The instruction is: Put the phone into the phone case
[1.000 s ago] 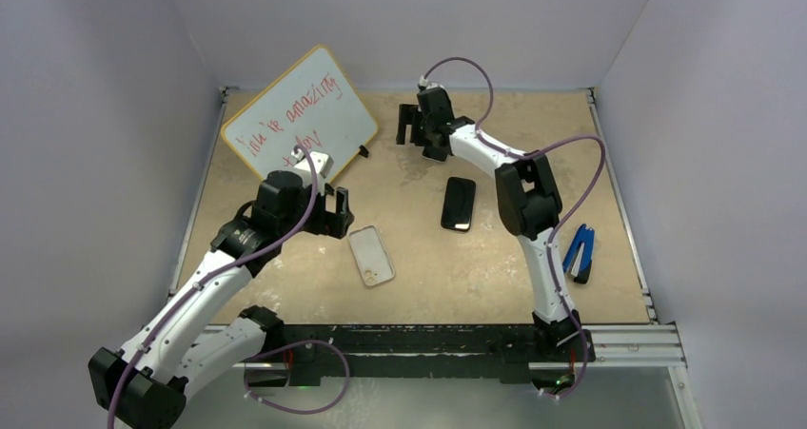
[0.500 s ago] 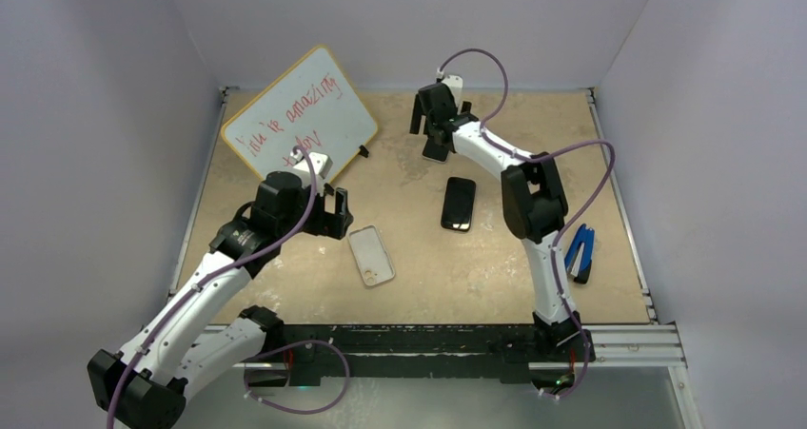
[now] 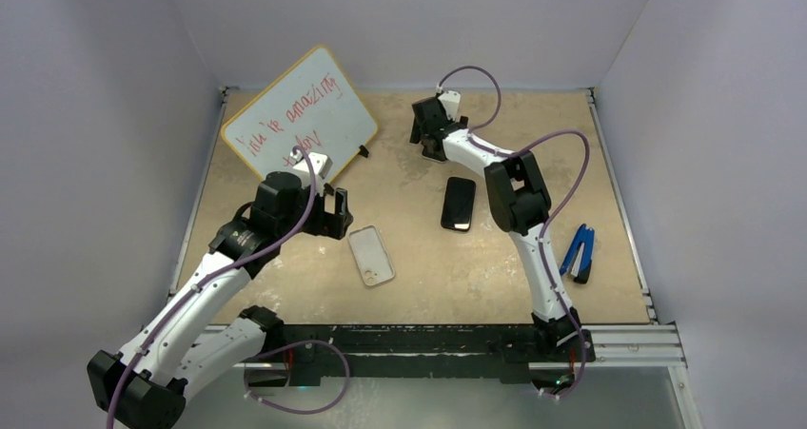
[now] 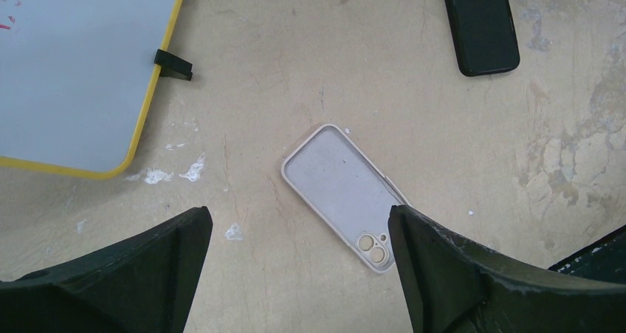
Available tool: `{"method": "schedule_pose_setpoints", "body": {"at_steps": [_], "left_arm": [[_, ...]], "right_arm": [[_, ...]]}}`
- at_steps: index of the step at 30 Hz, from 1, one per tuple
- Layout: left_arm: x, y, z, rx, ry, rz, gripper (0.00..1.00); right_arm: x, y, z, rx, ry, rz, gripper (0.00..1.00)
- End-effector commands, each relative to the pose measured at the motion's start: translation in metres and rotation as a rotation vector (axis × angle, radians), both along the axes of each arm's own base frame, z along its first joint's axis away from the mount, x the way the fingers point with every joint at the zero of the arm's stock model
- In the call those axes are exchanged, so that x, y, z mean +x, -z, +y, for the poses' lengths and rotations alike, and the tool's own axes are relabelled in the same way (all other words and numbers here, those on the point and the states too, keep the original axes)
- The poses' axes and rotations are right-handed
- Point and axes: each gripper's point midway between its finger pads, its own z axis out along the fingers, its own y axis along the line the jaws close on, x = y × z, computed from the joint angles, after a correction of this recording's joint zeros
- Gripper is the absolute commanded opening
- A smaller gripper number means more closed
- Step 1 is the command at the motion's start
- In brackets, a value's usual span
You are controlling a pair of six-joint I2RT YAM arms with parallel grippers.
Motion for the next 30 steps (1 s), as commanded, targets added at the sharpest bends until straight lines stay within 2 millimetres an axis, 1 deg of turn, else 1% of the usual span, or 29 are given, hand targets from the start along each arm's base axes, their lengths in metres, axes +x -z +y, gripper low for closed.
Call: {"method": "schedule_pose_setpoints", "body": {"at_steps": [1,7,12,16,19,21,23,25,29,30], "left_arm": [[0.004,-0.009,0.001,-0.003,-0.003,-0.042,0.94],[0.004,-0.008,0.001,-0.002,-0.003,-0.038,0.94],[0.004,-0.007,0.001,-0.001,-0.003,-0.035,0.95],[0.004,-0.006,0.001,-0.001,-0.007,-0.024,0.95],[0.003,-0.004,0.000,-0.011,-0.021,-0.002,0.94],[0.001,-0.002,-0.004,-0.039,-0.027,0.025,0.93],[-0.005,0.004,-0.016,-0.105,-0.005,0.075,0.92],[-0.009,0.013,-0.027,-0.167,0.010,0.123,0.90],[-0.013,0.034,-0.039,-0.233,-0.003,0.210,0.87],[-0.013,0.039,-0.040,-0.238,-0.010,0.229,0.86]], "right_arm": [[0.007,-0.008,-0.002,-0.002,0.064,-0.037,0.95],[-0.002,0.010,0.000,0.007,0.045,0.023,0.95],[-0.004,0.018,0.000,0.024,0.038,0.046,0.96],[-0.003,0.021,-0.004,0.021,0.025,0.059,0.93],[-0.006,0.022,-0.006,0.009,-0.005,0.066,0.84],[-0.010,0.018,-0.007,-0.003,-0.033,0.062,0.76],[-0.014,0.011,-0.010,-0.020,-0.052,0.054,0.63],[-0.018,0.008,-0.014,-0.038,-0.064,0.055,0.56],[-0.023,-0.005,-0.014,-0.046,-0.109,0.042,0.52],[-0.023,-0.009,-0.011,-0.046,-0.138,0.030,0.52]]}}
